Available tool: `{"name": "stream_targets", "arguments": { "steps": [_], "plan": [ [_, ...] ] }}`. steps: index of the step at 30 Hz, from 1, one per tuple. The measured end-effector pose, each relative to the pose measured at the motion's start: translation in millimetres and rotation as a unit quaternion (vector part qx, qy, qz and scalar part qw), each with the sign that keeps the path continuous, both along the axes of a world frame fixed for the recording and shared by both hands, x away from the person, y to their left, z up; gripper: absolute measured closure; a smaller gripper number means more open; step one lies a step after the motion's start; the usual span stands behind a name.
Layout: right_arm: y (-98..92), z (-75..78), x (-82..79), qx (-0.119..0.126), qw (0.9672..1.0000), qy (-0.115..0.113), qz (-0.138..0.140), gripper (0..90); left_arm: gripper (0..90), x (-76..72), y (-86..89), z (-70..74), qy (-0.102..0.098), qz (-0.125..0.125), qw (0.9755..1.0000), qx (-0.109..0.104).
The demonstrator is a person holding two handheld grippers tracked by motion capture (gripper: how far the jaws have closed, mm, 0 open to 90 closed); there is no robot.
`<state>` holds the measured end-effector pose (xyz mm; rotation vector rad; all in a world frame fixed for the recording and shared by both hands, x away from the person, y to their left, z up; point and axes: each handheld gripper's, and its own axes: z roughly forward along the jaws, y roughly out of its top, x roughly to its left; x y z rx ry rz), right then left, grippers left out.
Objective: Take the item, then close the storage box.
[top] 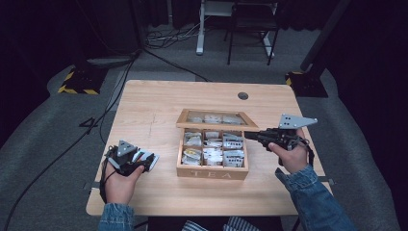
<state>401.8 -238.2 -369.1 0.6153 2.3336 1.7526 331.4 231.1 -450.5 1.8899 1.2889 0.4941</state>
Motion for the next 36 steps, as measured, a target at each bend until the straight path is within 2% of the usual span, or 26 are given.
{"name": "stream_targets", "arguments": {
  "steps": [2, 5, 8, 11, 16, 22, 25, 27, 31, 33, 34, 36],
  "plan": [
    [0.0, 0.0, 0.0, 0.000, 1.0000, 0.000, 0.000, 90.0, 30.2, -5.3, -4.7, 2.3, 0.000, -0.011, 0.9999, -0.006],
    [0.0, 0.0, -0.3, -0.002, 1.0000, 0.000, 0.000, 90.0, 30.9, -14.7, -13.6, 5.4, -0.001, -0.032, 0.9995, -0.004],
    [0.2, 0.1, -0.8, -0.004, 1.0000, 0.000, -0.002, 90.0, 31.2, -25.2, -23.1, 6.0, 0.000, -0.059, 0.9983, -0.005],
    [0.2, -0.5, -1.0, -0.002, 1.0000, 0.001, -0.001, 90.0, 31.2, -35.9, -31.8, 0.7, 0.002, -0.084, 0.9965, -0.006],
    [0.2, -0.4, -1.7, -0.008, 1.0000, 0.003, 0.000, 90.0, 31.3, -43.6, -42.0, -17.6, 0.030, -0.112, 0.9932, 0.002],
    [-3.1, 0.9, -3.1, -0.008, 1.0000, 0.006, 0.000, 90.0, 32.6, -45.6, -49.7, -36.0, 0.072, -0.126, 0.9894, 0.013],
    [-3.7, 0.2, -4.1, -0.010, 0.9999, 0.007, 0.001, 90.0, 32.2, -45.3, -52.9, -39.8, 0.081, -0.129, 0.9879, 0.030],
    [-3.7, -0.2, -4.7, -0.013, 0.9999, 0.008, 0.001, 90.0, 32.0, -44.6, -55.2, -43.2, 0.087, -0.131, 0.9870, 0.033],
    [-3.7, -0.6, -5.1, -0.013, 0.9999, 0.010, 0.002, 90.0, 30.5, -43.0, -54.5, -45.2, 0.078, -0.133, 0.9876, 0.029],
    [-3.7, -0.6, -5.1, -0.014, 0.9998, 0.012, 0.003, 90.0, 28.5, -42.8, -53.7, -48.1, 0.063, -0.138, 0.9879, 0.030],
    [-3.7, -0.6, -5.0, -0.014, 0.9998, 0.013, 0.003, 90.0, 28.1, -42.8, -53.3, -49.7, 0.052, -0.141, 0.9880, 0.036],
    [-3.7, -0.6, -4.9, -0.015, 0.9997, 0.017, 0.005, 90.0, 27.9, -42.1, -54.0, -52.8, 0.028, -0.150, 0.9864, 0.060]
  ]
}}
